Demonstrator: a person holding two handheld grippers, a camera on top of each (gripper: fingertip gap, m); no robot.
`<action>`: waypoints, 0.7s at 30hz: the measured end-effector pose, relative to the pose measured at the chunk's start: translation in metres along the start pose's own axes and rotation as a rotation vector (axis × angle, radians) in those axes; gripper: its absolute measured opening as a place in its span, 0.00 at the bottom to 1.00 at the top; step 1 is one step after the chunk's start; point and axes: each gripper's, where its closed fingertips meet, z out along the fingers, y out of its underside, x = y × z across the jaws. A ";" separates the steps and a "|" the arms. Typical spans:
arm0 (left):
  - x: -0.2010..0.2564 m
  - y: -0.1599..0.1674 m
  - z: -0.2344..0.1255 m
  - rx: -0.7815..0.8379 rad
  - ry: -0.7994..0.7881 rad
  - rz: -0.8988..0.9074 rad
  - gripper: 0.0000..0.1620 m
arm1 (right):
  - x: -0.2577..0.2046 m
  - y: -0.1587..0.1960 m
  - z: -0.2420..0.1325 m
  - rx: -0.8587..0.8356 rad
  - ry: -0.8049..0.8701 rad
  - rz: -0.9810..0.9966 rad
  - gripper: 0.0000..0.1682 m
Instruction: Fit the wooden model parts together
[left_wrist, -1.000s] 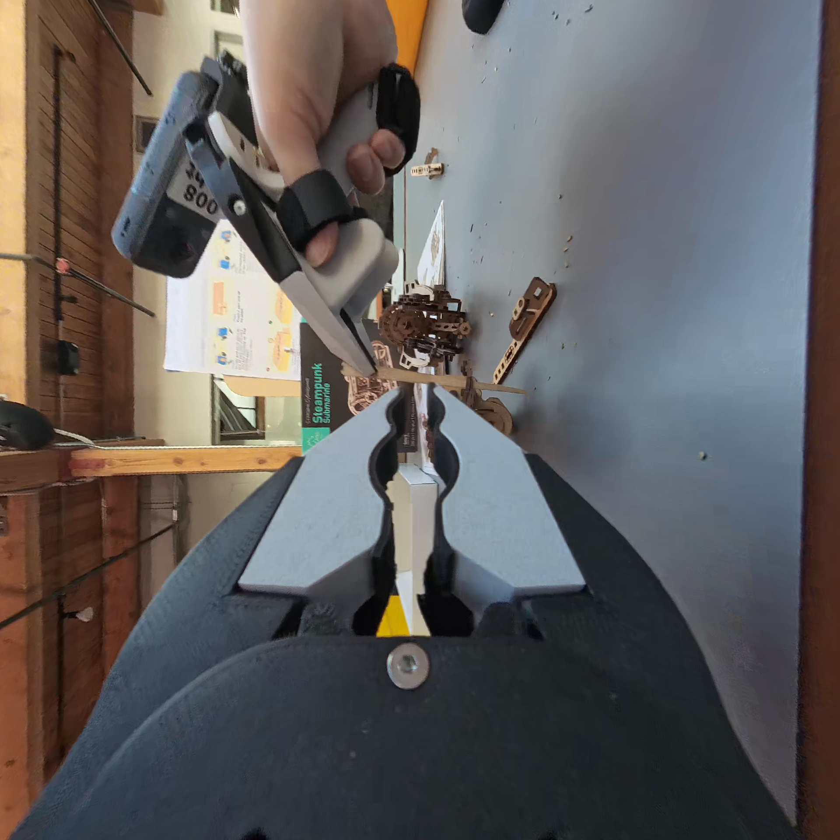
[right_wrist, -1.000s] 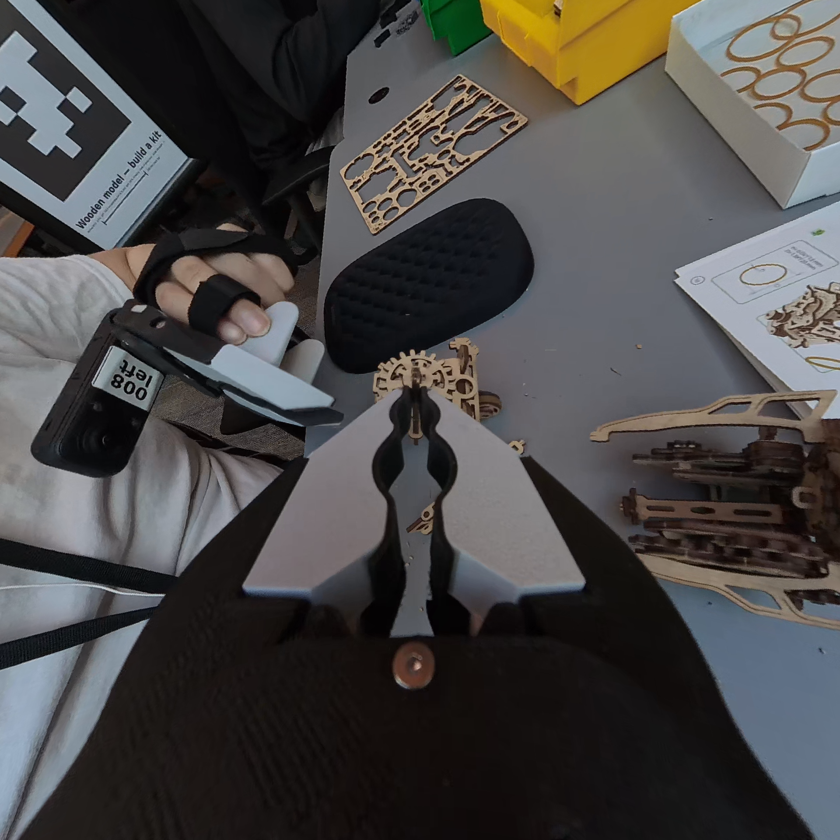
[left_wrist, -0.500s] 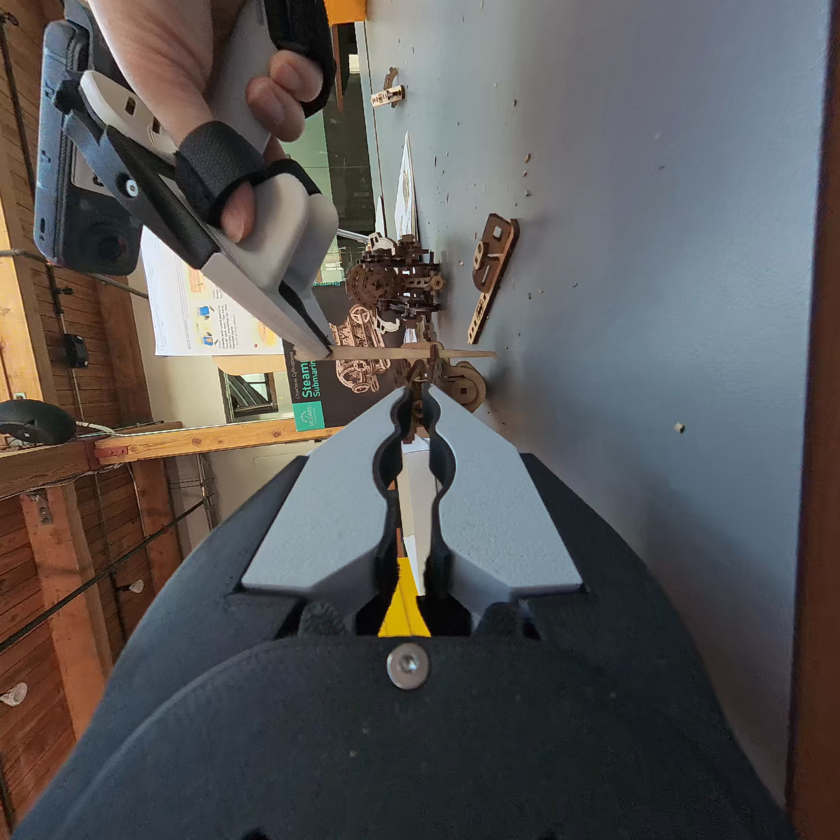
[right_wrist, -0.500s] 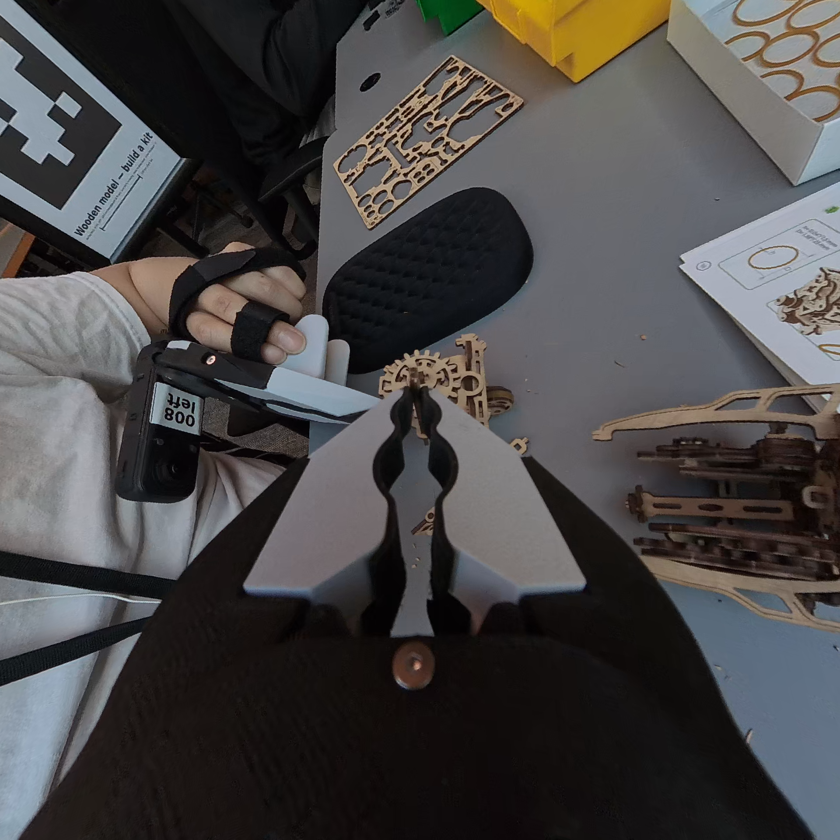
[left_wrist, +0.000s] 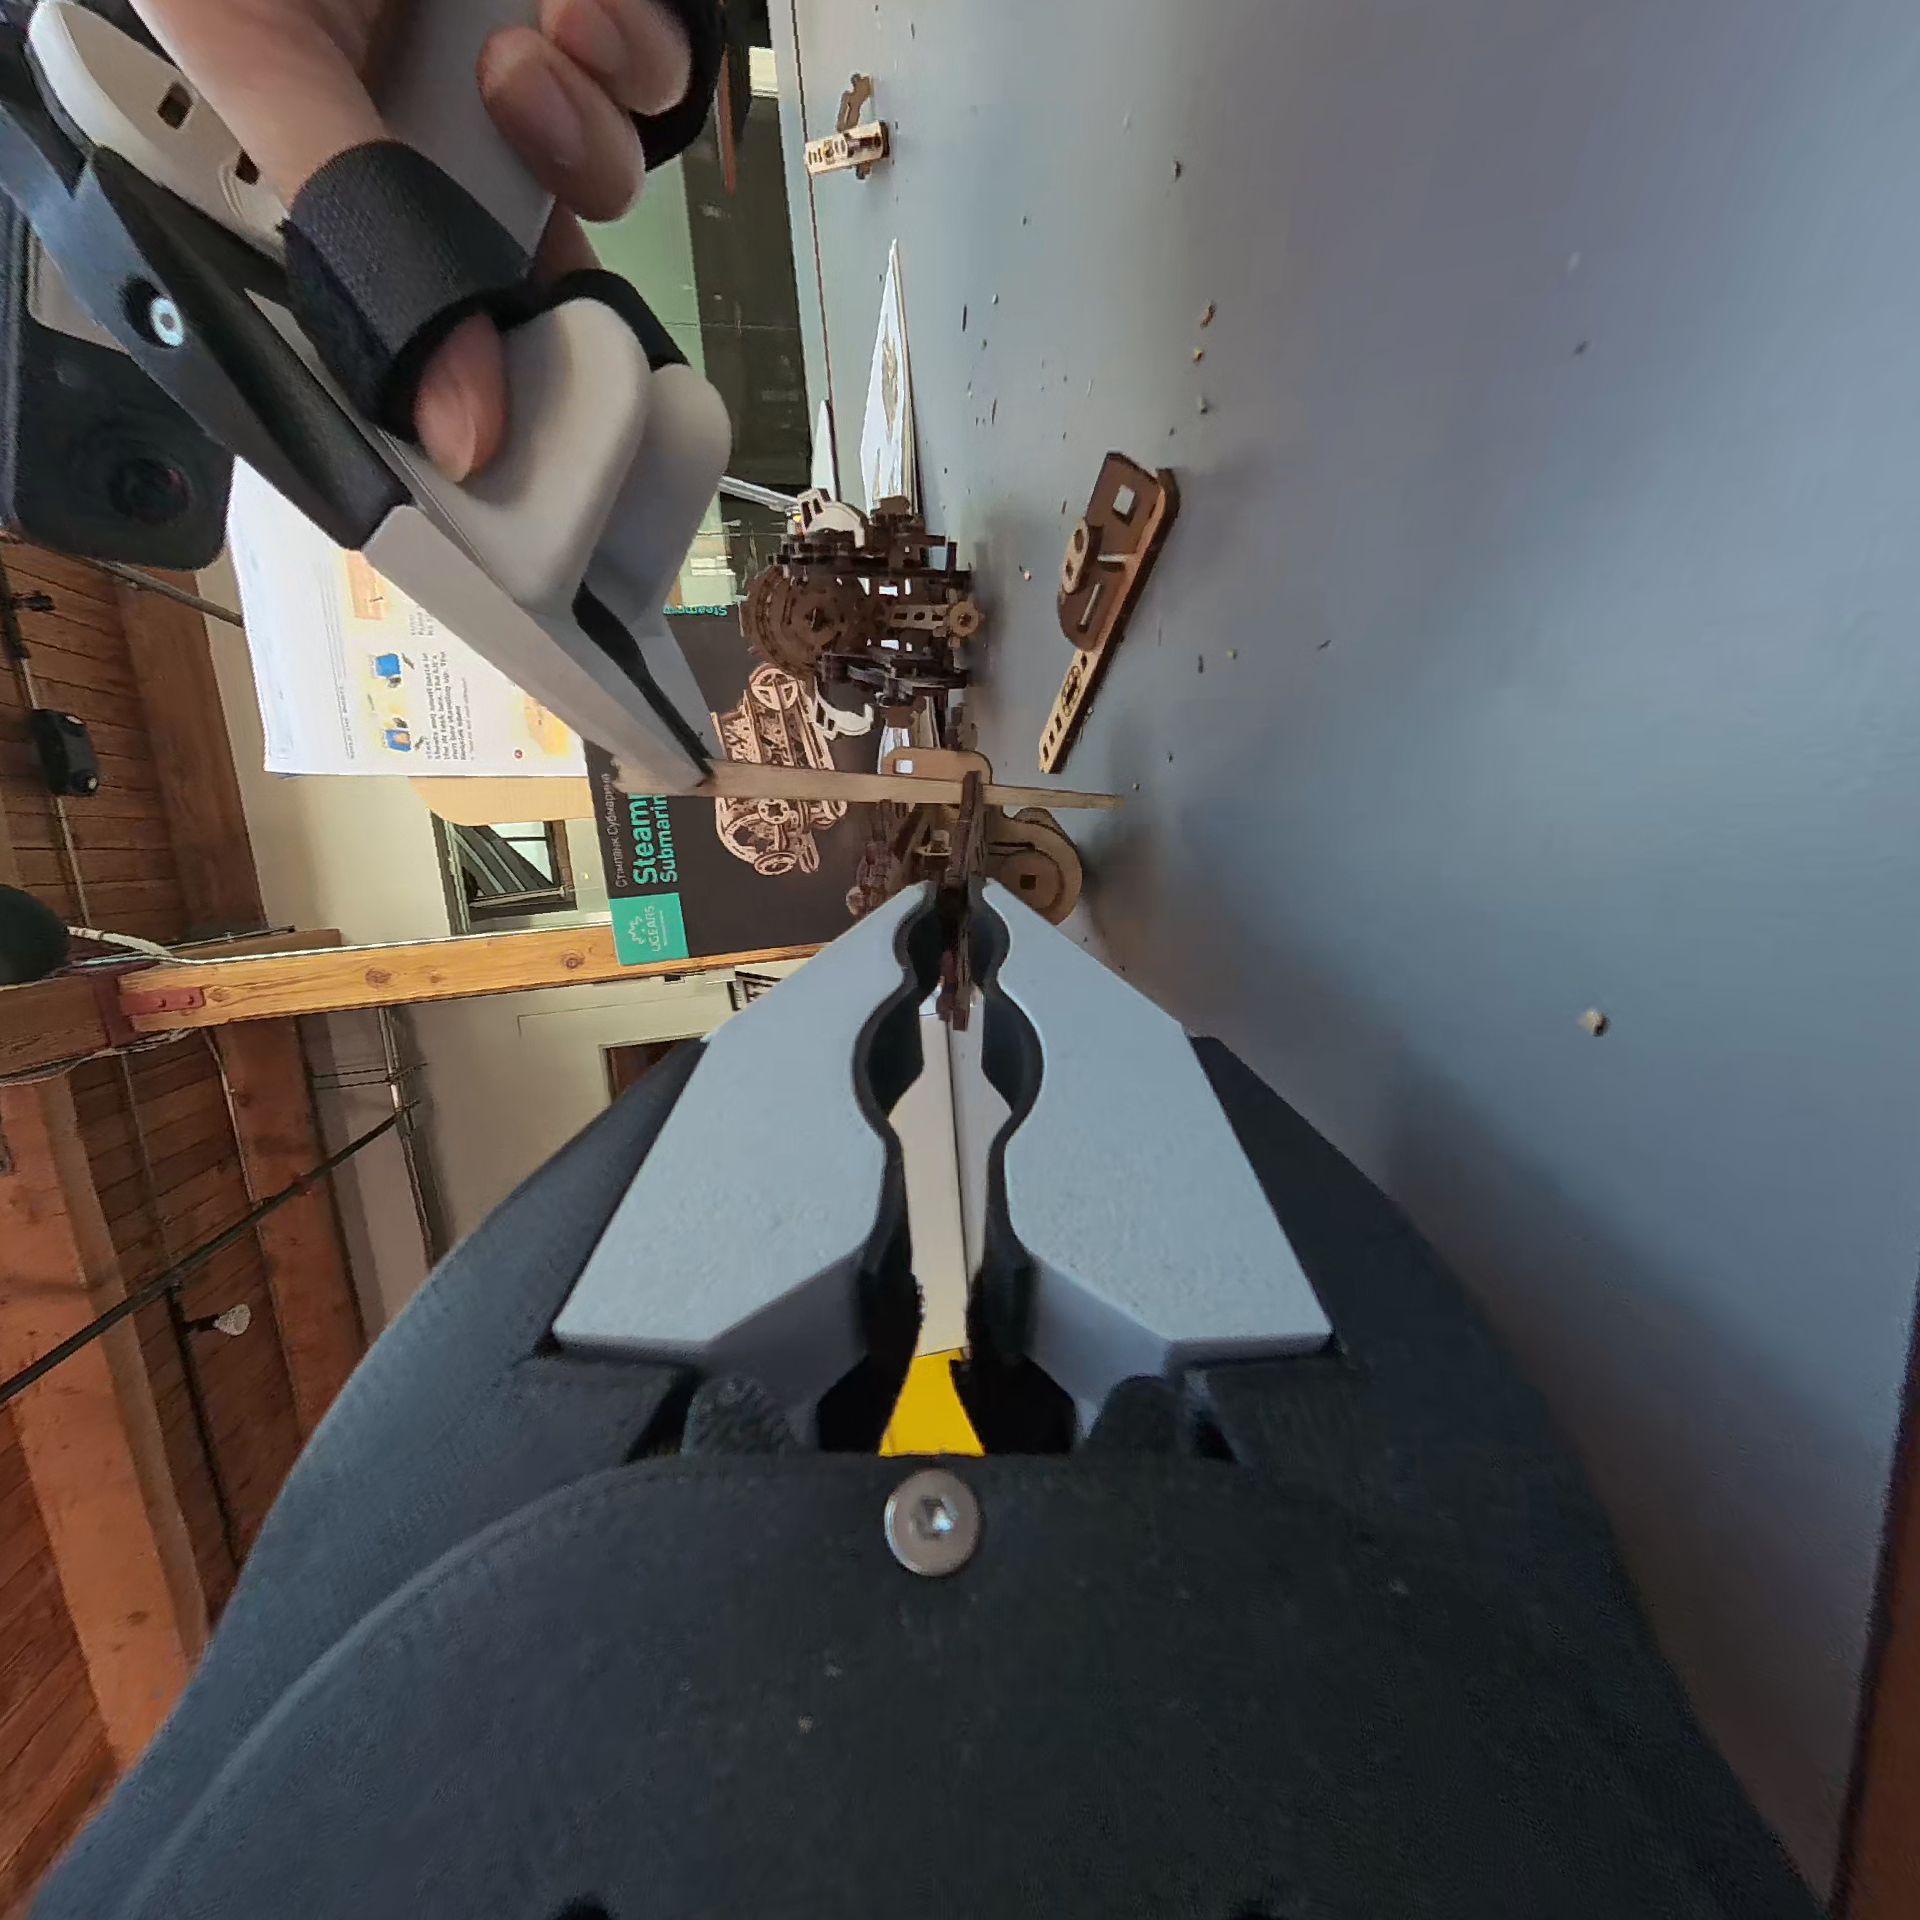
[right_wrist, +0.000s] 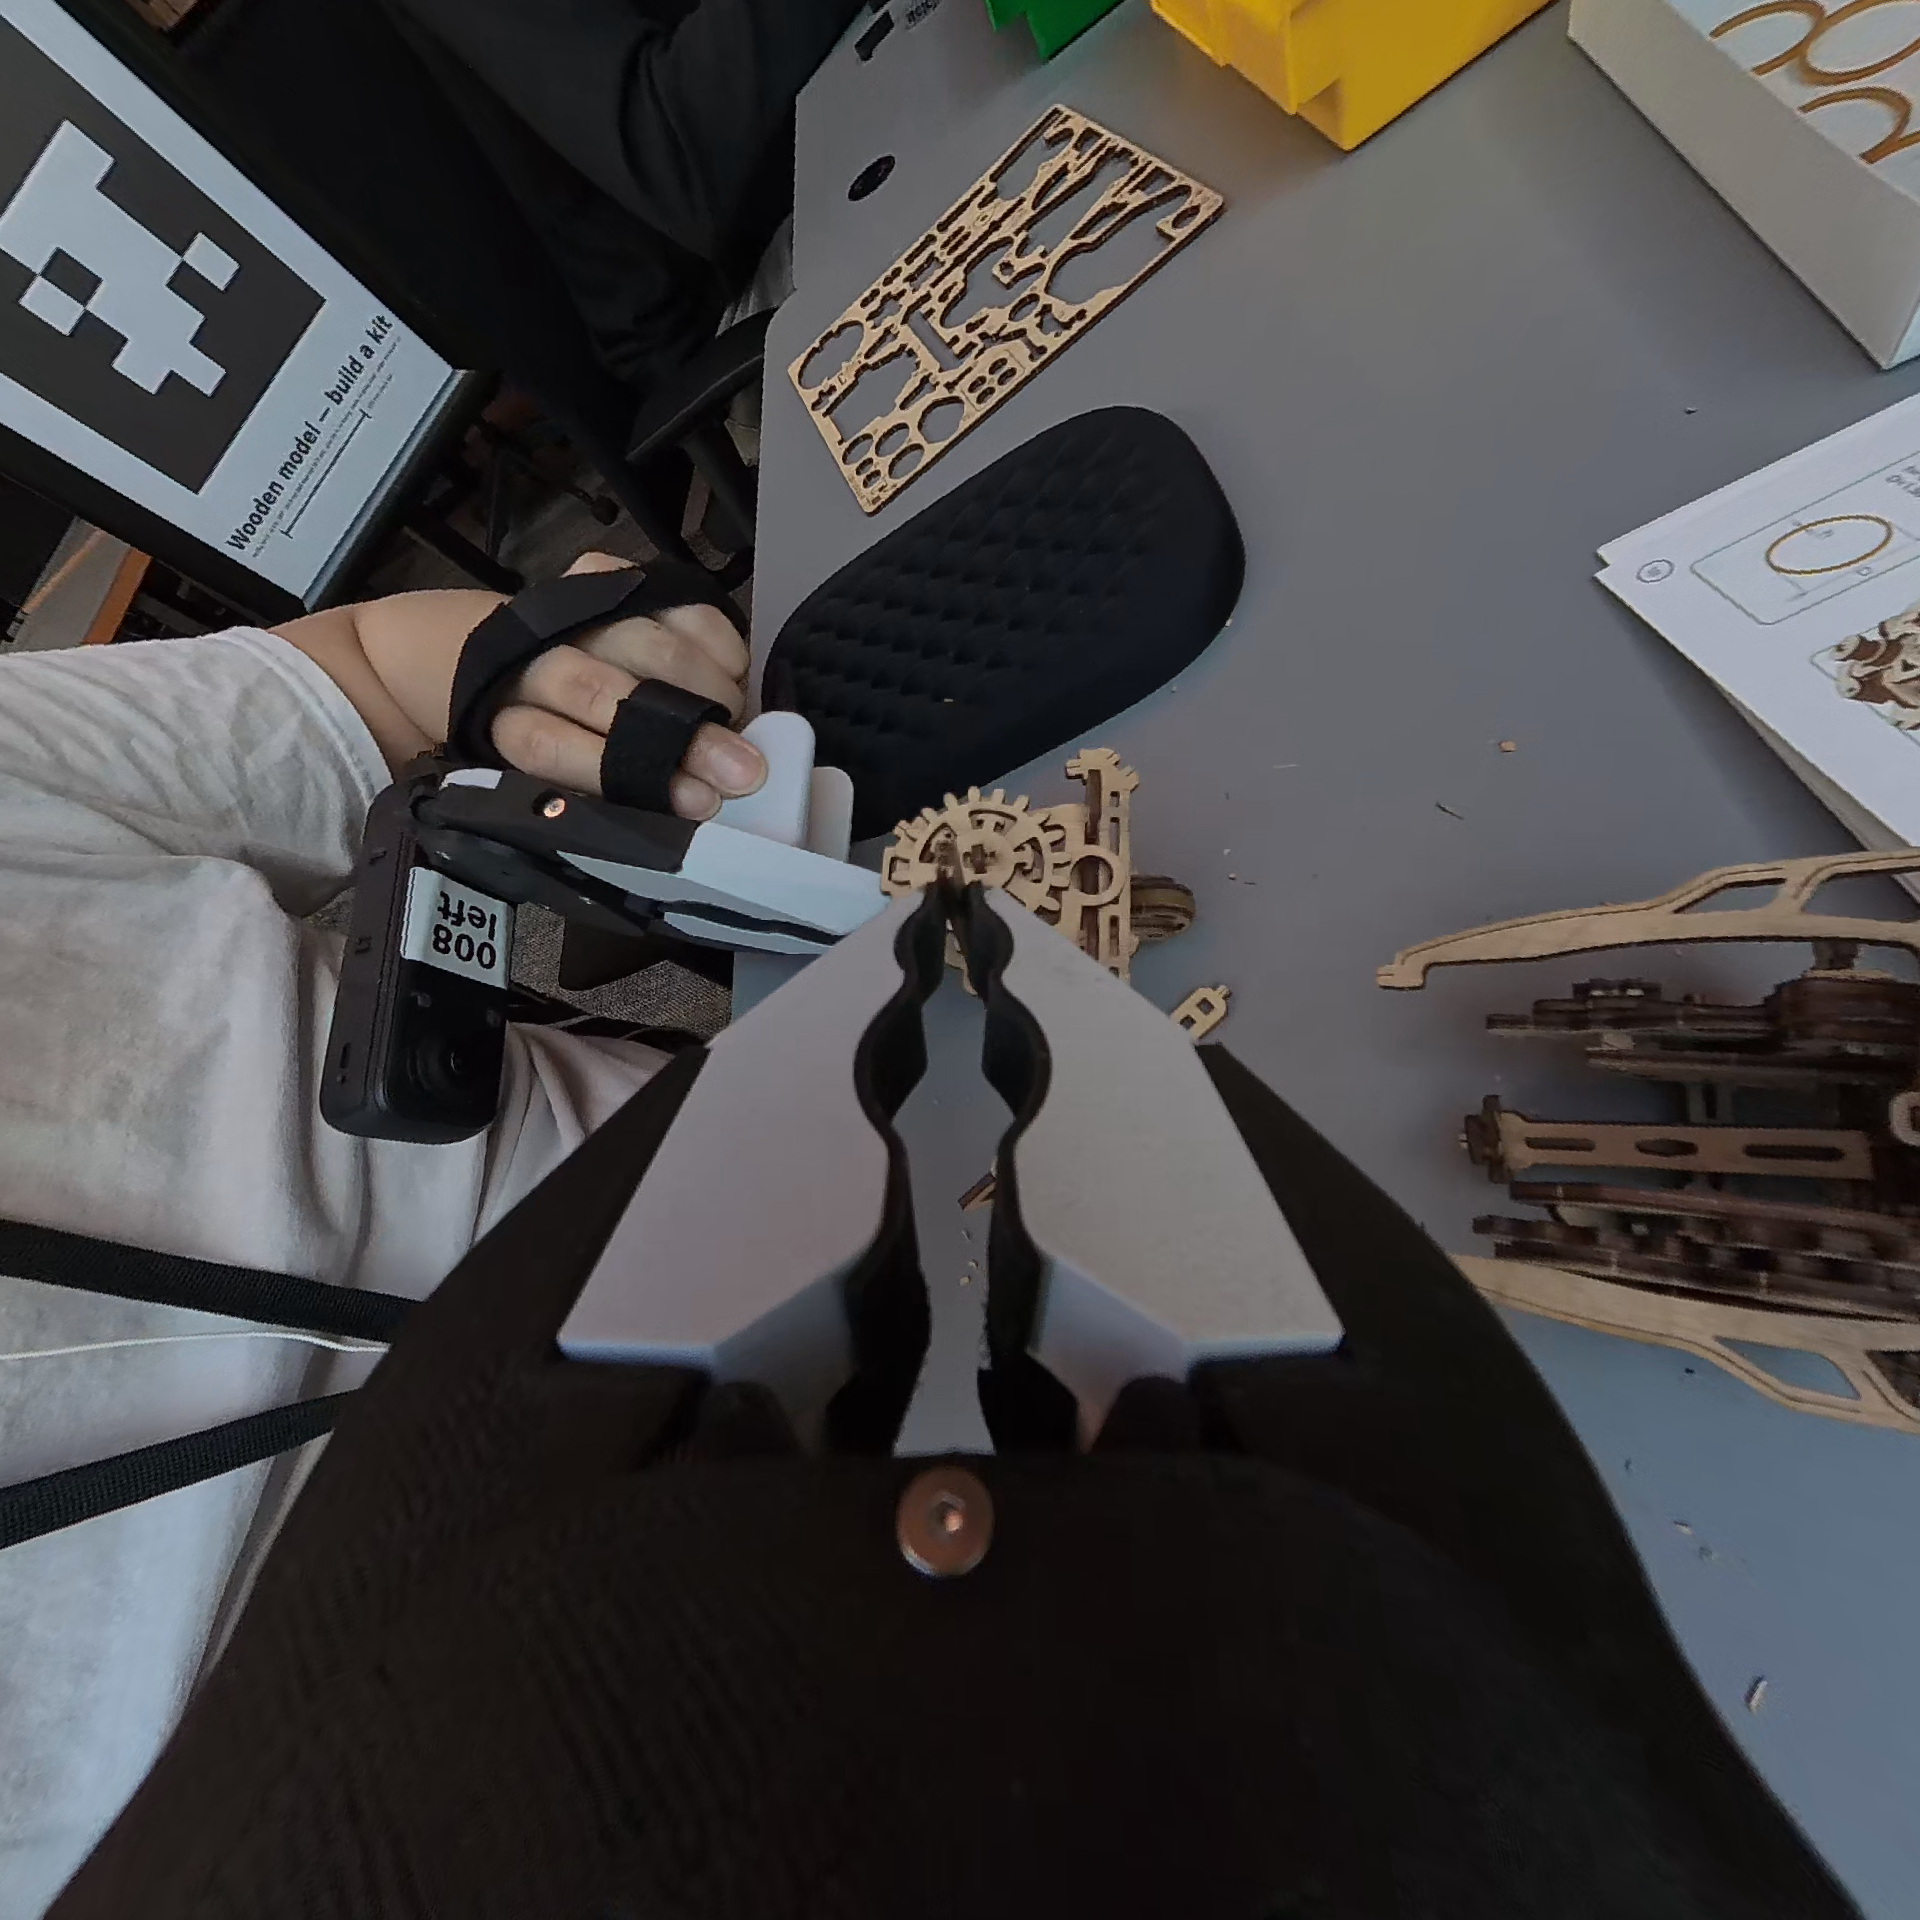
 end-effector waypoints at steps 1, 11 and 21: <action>0.001 0.000 0.001 0.000 0.019 -0.015 0.00 | 0.001 0.000 0.000 -0.001 0.005 -0.006 0.01; -0.001 0.003 0.001 -0.001 0.060 -0.126 0.01 | -0.002 0.000 -0.003 0.038 0.046 -0.082 0.01; -0.001 0.002 0.001 0.008 0.074 -0.117 0.01 | 0.002 0.007 -0.007 0.035 0.071 -0.070 0.01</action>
